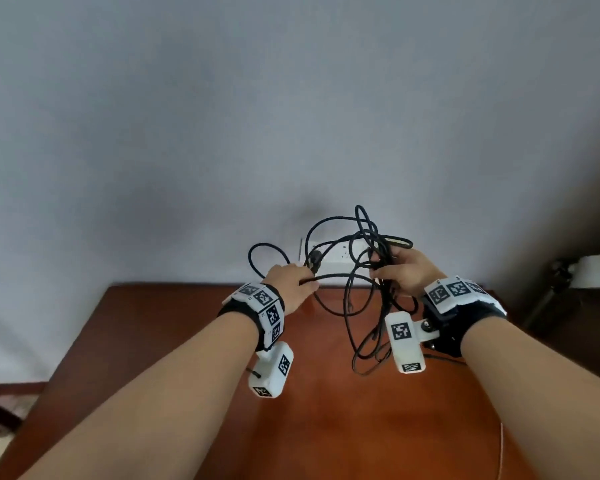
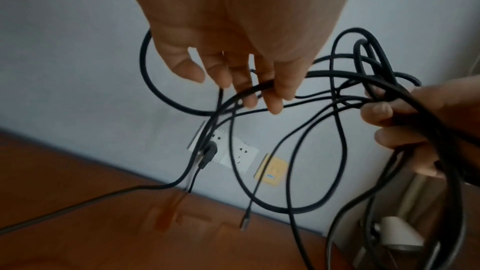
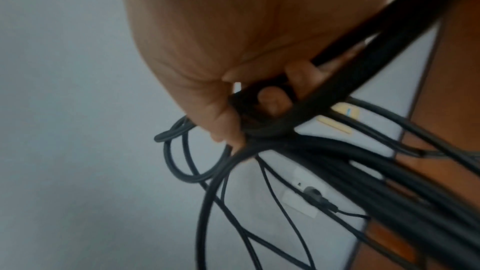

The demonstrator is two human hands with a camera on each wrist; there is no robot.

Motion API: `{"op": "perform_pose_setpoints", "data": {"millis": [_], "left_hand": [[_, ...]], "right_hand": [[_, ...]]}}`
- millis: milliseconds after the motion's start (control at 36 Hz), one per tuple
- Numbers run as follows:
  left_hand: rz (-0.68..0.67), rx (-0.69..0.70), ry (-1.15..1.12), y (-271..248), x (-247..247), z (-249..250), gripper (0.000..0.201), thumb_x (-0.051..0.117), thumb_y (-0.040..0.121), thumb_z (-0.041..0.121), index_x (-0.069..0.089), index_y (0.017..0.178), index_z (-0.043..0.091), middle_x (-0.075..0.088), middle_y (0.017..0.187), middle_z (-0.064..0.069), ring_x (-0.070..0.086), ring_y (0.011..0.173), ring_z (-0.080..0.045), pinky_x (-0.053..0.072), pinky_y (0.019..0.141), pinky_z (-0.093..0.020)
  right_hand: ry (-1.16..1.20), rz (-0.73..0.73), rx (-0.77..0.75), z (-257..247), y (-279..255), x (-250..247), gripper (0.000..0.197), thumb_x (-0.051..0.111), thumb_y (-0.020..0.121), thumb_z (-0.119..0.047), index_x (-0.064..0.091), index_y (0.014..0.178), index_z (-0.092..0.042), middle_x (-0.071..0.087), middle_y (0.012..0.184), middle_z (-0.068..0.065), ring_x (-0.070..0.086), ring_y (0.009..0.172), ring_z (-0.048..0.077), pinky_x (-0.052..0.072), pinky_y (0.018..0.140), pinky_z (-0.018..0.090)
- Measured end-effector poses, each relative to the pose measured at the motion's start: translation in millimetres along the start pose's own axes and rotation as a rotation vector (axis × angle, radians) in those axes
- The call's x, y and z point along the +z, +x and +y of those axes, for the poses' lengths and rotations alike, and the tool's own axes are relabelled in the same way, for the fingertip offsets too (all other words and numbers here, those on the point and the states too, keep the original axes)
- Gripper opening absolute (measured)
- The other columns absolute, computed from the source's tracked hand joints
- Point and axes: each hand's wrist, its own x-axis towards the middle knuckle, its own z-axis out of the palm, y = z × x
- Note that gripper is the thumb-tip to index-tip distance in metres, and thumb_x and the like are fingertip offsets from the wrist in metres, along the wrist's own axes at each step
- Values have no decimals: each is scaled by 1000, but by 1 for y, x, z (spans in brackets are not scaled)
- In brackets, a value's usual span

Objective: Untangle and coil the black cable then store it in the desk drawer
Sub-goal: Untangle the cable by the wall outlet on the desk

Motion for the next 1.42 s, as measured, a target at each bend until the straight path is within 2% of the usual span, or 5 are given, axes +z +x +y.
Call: {"op": "perform_pose_setpoints", "data": {"millis": [417, 750, 861, 1056, 1417], "left_hand": [[-205, -42, 163, -9, 26, 3, 32, 40, 97, 46, 51, 80, 21, 56, 85, 2, 53, 84, -19, 40, 77, -31], [-158, 48, 160, -11, 30, 43, 7, 32, 98, 26, 36, 102, 22, 51, 81, 6, 49, 72, -20, 35, 84, -37], [-155, 63, 163, -7, 27, 45, 5, 31, 98, 23, 33, 101, 19, 50, 75, 6, 54, 74, -25, 39, 85, -40], [-121, 169, -62, 2, 25, 60, 18, 43, 92, 10, 29, 100, 19, 44, 69, 1, 43, 56, -16, 32, 51, -29], [-151, -69, 337, -17, 7, -24, 31, 29, 100, 47, 53, 104, 26, 61, 113, 5, 56, 108, -21, 37, 90, -38]], "right_hand": [[-503, 251, 184, 88, 21, -40, 12, 62, 80, -12, 65, 92, -14, 64, 81, 8, 57, 71, 25, 40, 58, 26], [-1094, -130, 292, 91, 19, -13, 44, 53, 88, -49, 59, 123, -24, 60, 127, 0, 54, 118, 21, 39, 99, 30], [-1060, -157, 146, 56, 18, -16, 25, 48, 89, -29, 66, 92, -12, 68, 104, 7, 62, 94, 24, 47, 79, 29], [-550, -316, -166, 37, 1, 28, 36, 55, 85, -15, 54, 121, -19, 63, 116, 1, 59, 108, 17, 47, 95, 34], [-715, -9, -300, 48, 1, 11, 23, 45, 95, -35, 65, 103, -27, 70, 96, -6, 61, 92, 15, 47, 82, 29]]}}
